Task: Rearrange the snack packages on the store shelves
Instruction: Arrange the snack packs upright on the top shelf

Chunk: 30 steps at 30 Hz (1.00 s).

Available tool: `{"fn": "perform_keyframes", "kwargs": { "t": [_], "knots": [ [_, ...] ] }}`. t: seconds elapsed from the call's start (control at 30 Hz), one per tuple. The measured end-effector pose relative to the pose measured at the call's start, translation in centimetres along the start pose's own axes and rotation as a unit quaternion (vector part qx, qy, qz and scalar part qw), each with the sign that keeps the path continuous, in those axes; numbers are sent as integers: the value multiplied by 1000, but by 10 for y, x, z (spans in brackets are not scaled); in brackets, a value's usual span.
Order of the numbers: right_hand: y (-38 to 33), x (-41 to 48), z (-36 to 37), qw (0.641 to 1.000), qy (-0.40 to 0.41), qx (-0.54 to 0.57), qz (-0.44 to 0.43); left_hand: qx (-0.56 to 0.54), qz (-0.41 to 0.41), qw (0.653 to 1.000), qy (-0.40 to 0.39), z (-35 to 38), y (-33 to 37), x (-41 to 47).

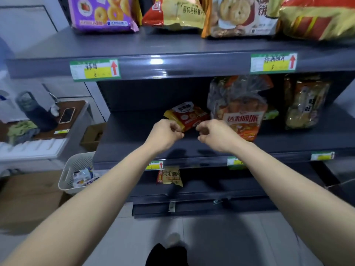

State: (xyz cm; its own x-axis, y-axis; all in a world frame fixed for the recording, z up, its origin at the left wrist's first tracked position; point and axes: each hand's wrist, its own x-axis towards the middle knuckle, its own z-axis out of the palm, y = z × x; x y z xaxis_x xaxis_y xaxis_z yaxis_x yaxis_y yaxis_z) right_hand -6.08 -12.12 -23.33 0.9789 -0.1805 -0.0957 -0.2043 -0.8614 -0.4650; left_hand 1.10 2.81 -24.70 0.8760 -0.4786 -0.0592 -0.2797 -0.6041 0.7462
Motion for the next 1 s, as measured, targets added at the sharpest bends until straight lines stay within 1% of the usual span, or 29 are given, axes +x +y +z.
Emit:
{"fn": "perform_keyframes", "kwargs": {
  "t": [0.13,0.23,0.37,0.47,0.5,0.63,0.77,0.9,1.0],
  "knots": [
    [25,31,19,999,-16,-4,45,-40,-61,997,-30,22,-21,42],
    [40,59,33,998,-22,-14,61,-70,-93,992,-40,35,-37,77],
    [55,96,47,997,-16,-17,75,-105,-136,985,-25,52,-59,126],
    [63,116,58,996,-21,-22,80,-109,-168,980,-21,63,-70,151],
    [65,121,62,996,-24,-21,82,-128,-174,976,-17,67,-74,157],
    [73,138,69,993,-39,-16,107,-222,-208,952,-11,80,-82,174],
    [73,150,67,991,-52,-20,125,-268,-226,936,-19,81,-82,184],
    [68,156,67,990,-41,-12,134,-264,-255,930,-32,64,-88,177],
    [60,158,70,987,-43,42,150,-235,-272,933,-29,49,-97,162]
  ]
}}
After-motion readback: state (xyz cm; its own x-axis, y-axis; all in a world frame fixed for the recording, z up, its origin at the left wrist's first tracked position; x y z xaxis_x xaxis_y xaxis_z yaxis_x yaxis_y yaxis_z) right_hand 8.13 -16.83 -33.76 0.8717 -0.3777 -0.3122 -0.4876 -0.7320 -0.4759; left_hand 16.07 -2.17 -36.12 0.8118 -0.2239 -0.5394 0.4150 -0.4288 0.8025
